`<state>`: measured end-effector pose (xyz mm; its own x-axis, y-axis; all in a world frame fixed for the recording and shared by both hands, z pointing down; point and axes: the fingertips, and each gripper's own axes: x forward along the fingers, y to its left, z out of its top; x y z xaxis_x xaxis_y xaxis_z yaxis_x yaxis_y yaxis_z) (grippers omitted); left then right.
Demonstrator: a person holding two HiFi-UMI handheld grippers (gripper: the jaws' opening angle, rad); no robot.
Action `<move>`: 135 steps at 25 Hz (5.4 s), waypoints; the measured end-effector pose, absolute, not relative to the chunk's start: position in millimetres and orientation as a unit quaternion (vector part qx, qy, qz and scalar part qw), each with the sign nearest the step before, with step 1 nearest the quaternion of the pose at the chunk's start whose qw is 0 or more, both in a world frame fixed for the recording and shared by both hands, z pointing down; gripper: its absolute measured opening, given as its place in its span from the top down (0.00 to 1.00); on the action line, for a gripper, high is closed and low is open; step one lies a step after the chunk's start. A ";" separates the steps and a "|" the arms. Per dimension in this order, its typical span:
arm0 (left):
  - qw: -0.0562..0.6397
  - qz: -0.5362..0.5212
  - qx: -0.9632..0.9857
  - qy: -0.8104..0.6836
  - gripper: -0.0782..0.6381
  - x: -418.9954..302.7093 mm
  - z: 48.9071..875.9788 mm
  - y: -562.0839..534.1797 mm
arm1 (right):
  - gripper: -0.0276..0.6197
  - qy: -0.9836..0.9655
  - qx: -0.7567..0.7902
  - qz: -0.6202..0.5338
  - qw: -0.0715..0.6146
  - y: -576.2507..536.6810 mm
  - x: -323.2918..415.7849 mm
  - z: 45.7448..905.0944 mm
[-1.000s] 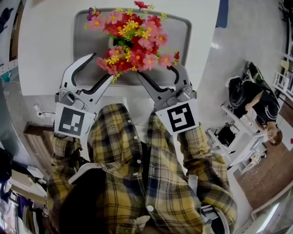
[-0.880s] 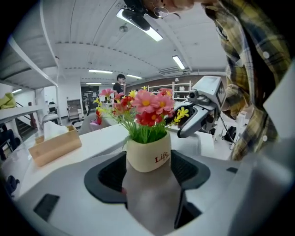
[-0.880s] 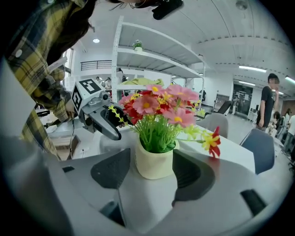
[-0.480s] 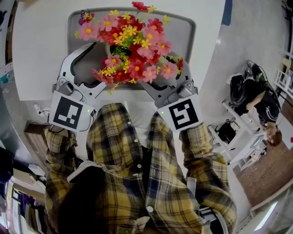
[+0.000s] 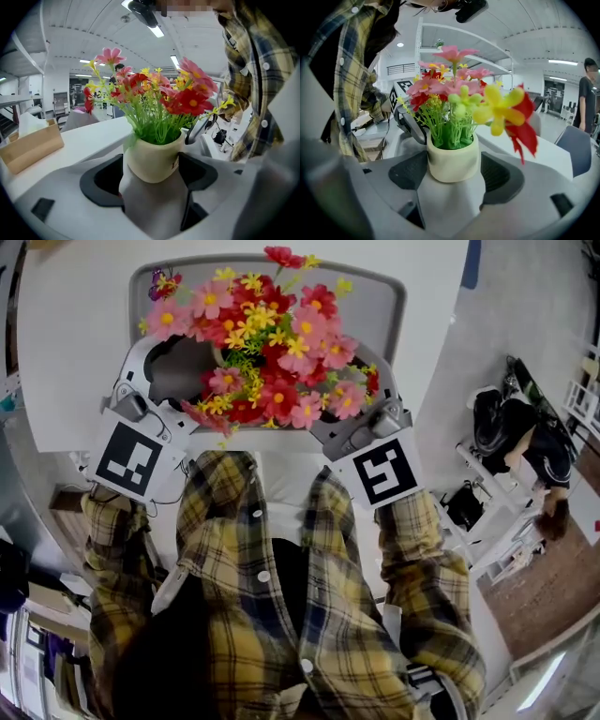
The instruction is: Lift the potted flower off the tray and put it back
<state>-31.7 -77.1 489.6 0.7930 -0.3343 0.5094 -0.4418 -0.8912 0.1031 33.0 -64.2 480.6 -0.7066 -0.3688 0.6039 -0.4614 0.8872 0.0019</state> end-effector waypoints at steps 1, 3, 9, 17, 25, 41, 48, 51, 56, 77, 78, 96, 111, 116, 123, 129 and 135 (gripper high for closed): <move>0.109 0.247 0.942 -0.200 0.39 -30.5 489.9 -77.3 | 0.44 -0.922 0.221 0.075 0.310 -64.4 32.7 481.6; 0.109 0.248 0.944 -0.187 0.39 -28.7 489.7 -77.4 | 0.44 -0.925 0.211 0.076 0.308 -65.0 31.8 482.2; 0.111 0.255 0.948 -0.153 0.39 -24.7 489.8 -77.2 | 0.44 -0.930 0.177 0.072 0.313 -64.9 29.7 482.6; 0.095 0.264 0.950 -0.135 0.39 -19.4 491.0 -76.7 | 0.44 -0.930 0.170 0.061 0.320 -65.5 29.4 483.1; 0.089 0.267 0.949 -0.140 0.39 -18.4 490.8 -76.6 | 0.44 -0.929 0.177 0.056 0.321 -65.4 29.1 484.0; 0.076 0.272 0.950 -0.137 0.40 -14.9 485.7 -74.7 | 0.43 -0.928 0.188 0.059 0.316 -63.8 29.8 481.0; 0.078 0.264 0.951 -0.138 0.39 -20.0 487.1 -76.8 | 0.43 -0.927 0.189 0.059 0.318 -65.0 27.2 483.5; 0.083 0.261 0.952 -0.137 0.39 -21.1 487.5 -77.9 | 0.43 -0.927 0.187 0.060 0.319 -64.9 27.8 483.5; 0.100 0.253 0.955 -0.117 0.36 -22.4 488.7 -80.8 | 0.43 -0.927 0.185 0.064 0.320 -64.4 28.7 485.0; 0.086 0.268 0.958 -0.060 0.35 -17.0 485.8 -82.4 | 0.42 -0.930 0.174 0.067 0.316 -66.7 20.8 484.9; 0.086 0.269 0.957 -0.060 0.35 -16.2 485.0 -82.4 | 0.42 -0.930 0.173 0.068 0.316 -66.7 21.2 484.4; 0.048 0.251 0.965 -0.066 0.35 -3.4 418.3 -81.1 | 0.39 -0.939 0.166 0.018 0.300 -67.3 24.4 418.7; -0.006 0.214 0.970 -0.115 0.34 1.3 310.0 -51.3 | 0.39 -0.944 0.169 -0.049 0.278 -39.6 29.3 312.3; -0.011 0.206 0.971 -0.124 0.34 3.6 307.5 -52.4 | 0.39 -0.945 0.170 -0.058 0.275 -40.9 31.6 310.1; -0.022 0.194 0.972 -0.130 0.34 -2.5 294.2 -50.5 | 0.39 -0.943 0.168 -0.078 0.275 -39.4 26.0 295.7; -0.028 0.185 0.973 -0.137 0.34 2.8 290.5 -51.8 | 0.39 -0.944 0.168 -0.083 0.272 -41.2 30.5 292.0; -0.025 0.185 0.971 -0.147 0.34 -0.4 297.7 -50.5 | 0.39 -0.946 0.163 -0.088 0.265 -40.5 27.8 297.9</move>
